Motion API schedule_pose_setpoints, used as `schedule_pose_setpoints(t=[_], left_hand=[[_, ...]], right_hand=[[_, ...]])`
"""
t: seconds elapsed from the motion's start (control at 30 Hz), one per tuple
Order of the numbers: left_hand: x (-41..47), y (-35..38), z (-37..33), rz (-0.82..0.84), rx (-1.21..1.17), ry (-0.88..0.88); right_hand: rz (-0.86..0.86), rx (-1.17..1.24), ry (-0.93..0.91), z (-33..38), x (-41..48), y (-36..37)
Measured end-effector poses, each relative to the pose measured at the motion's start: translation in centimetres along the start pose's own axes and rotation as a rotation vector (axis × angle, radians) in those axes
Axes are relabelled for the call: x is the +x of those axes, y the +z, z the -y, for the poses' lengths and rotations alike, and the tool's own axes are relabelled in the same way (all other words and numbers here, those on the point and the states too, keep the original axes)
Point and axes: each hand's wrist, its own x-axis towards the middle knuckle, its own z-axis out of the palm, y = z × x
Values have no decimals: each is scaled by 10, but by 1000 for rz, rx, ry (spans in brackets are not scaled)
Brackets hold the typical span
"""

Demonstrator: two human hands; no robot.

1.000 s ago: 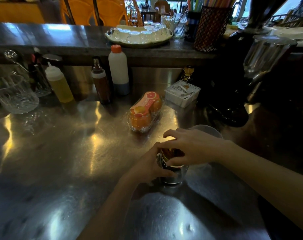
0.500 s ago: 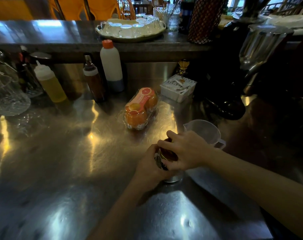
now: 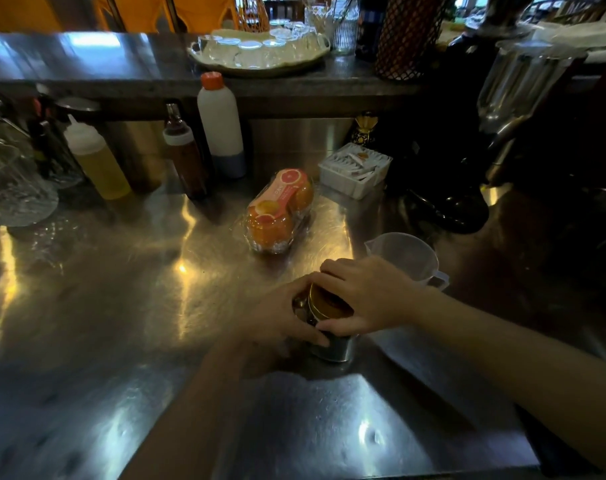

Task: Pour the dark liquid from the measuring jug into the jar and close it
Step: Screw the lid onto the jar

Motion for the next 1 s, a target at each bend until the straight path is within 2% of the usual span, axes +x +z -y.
schedule_pose_setpoints(t=[0.07,0.13,0.2,0.33,0.4,0.5,0.57,0.67,0.8,0.9,1.0], left_hand=[[3,-7,-4,73,74,-3],[2,-2,-6,21,51,-1],[-4,12,-5,-107,6,6],[-10,49,-6,-502,204,-58],[-9,70,-12,-665,201,-53],[-8,97,-21,-852,121,-70],[-7,105,-22,-902,116,-107],[-9,108,-21,-900,71,-105],[-11,99,-18,-796,108,-91],[-18,81,-17,-638,-37,-74],[-29,56,-18,-406,-133,-41]], right_hand=[[7,-3,-71,-2,3,1],[-16,9,-52,-2,4,1],[-48,15,7,-1,2,4],[-83,-15,179,6,1,10],[-121,-42,292,11,0,12],[-166,-64,444,23,3,15],[-164,-64,509,30,4,16],[-163,-62,549,33,4,16],[-180,-1,593,35,1,13],[-142,73,611,30,-4,6],[-124,298,610,16,-10,-3]])
